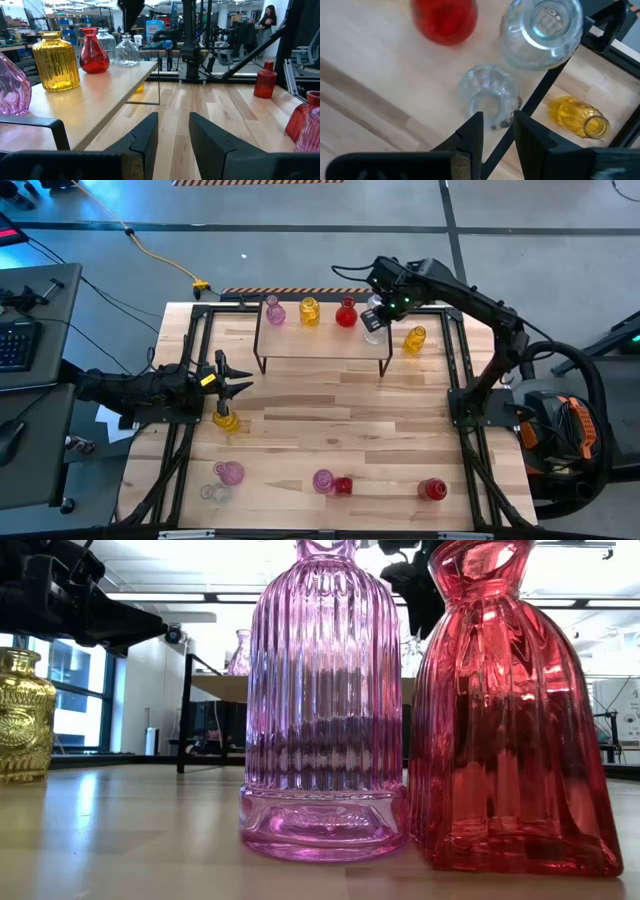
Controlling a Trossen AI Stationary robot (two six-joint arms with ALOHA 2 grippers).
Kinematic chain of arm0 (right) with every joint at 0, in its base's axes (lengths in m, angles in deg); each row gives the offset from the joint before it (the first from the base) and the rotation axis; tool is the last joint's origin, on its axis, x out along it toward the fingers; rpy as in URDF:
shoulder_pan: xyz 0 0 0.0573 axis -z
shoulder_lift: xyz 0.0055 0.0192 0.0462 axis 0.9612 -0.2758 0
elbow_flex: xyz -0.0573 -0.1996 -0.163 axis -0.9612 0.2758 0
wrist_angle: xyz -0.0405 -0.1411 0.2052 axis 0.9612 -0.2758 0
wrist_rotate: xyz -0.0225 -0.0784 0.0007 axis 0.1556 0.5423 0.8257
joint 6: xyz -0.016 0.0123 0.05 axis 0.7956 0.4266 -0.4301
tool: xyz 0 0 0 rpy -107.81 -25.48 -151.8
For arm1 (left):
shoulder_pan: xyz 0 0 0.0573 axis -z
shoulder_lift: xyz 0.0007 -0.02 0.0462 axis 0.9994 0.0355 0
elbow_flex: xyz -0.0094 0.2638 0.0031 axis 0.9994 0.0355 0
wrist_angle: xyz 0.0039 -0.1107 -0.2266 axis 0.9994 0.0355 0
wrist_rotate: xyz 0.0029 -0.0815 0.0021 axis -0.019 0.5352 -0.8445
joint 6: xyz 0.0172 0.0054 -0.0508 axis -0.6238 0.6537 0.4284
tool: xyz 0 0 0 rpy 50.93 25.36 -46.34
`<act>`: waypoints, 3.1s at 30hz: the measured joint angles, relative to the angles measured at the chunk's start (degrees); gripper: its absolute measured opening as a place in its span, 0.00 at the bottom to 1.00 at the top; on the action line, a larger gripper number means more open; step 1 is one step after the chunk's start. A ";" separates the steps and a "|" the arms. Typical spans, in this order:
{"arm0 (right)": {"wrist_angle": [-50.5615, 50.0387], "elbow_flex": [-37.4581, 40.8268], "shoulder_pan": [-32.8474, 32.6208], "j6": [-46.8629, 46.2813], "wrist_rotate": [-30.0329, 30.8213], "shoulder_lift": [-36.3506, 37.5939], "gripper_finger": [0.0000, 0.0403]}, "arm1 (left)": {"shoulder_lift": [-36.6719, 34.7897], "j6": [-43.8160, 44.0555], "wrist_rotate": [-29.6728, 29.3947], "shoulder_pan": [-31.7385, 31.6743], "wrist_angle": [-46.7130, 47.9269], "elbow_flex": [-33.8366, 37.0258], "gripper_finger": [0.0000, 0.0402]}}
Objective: Sort vases onto shelf
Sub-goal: Put the left red vase on the shelf aligned with the other red vase
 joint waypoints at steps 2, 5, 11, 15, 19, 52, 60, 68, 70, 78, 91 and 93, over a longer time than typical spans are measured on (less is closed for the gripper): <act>-0.06 0.00 -1.06 -0.60 -0.25 0.56 0.22 | 0.00 0.00 0.00 -0.02 -0.01 0.00 0.25; -0.40 0.00 -3.49 -1.52 -1.41 1.44 0.22 | 0.00 0.00 0.00 0.00 -0.01 0.00 0.25; -1.84 -0.02 -11.78 -5.47 -2.16 2.40 0.22 | 0.02 0.00 0.00 0.00 0.00 0.00 0.25; -1.77 -0.02 -18.34 -7.82 -2.00 2.42 0.22 | 0.01 0.00 0.00 -0.02 -0.01 0.00 0.25; -1.75 0.84 -24.29 -10.60 -0.42 2.44 0.22 | 0.01 0.00 0.00 -0.01 0.01 0.00 0.25; 36.03 29.80 -51.34 -34.13 -1.25 2.40 0.33 | 0.00 0.00 0.00 0.00 0.01 0.00 0.25; 41.73 29.83 -53.99 -32.63 -0.59 0.24 0.44 | 0.02 0.00 0.00 -0.01 0.02 0.00 0.25; 46.23 29.83 -55.66 -31.75 -1.99 -1.21 0.38 | 0.01 0.00 0.00 -0.02 0.01 0.00 0.25; 48.50 29.83 -56.29 -31.76 -1.95 -1.21 0.37 | 0.02 0.00 0.00 -0.02 -0.01 0.00 0.25; 50.09 29.81 -57.52 -32.79 -2.21 -2.60 0.36 | 0.01 0.00 0.00 -0.01 0.00 0.00 0.25; 53.11 29.81 -59.54 -34.22 -2.04 -4.53 0.36 | 0.01 0.00 0.00 0.00 0.00 0.00 0.25; 53.09 29.81 -59.86 -34.79 -1.48 -4.53 0.36 | 0.02 0.00 0.00 0.00 0.01 0.00 0.25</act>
